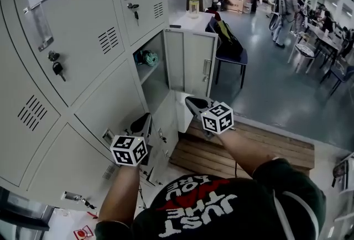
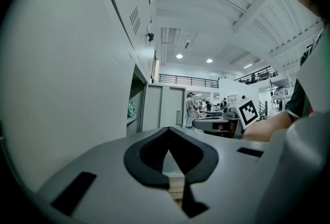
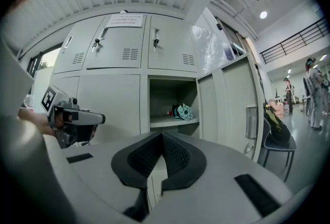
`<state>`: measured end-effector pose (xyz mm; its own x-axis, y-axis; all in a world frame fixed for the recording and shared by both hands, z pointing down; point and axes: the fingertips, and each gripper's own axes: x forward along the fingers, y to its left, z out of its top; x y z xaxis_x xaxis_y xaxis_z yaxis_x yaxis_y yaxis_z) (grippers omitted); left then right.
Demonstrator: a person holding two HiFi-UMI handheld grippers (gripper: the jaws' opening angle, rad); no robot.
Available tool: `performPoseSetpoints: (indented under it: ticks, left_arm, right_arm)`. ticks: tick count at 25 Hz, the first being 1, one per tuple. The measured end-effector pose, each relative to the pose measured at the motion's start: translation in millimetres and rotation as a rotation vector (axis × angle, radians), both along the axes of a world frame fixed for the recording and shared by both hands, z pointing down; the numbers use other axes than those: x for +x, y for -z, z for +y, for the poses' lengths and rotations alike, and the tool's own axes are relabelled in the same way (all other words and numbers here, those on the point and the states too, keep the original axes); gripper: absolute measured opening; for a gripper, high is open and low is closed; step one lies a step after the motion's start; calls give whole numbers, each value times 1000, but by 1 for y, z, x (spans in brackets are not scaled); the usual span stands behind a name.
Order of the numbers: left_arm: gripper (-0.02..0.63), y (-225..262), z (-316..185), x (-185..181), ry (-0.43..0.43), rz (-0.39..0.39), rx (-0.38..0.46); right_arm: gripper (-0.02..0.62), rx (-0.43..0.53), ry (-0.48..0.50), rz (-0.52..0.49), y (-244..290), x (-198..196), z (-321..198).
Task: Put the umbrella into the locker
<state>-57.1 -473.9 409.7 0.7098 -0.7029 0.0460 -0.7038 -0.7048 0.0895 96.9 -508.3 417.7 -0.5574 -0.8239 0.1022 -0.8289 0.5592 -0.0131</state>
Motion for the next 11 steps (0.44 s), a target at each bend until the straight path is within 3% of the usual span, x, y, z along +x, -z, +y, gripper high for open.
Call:
performPoseSetpoints:
  ticks: [11]
  left_arm:
    - [9,1,1,1,-4,3,2]
  right_arm:
    - [34,4,10,5,-1,-5,2]
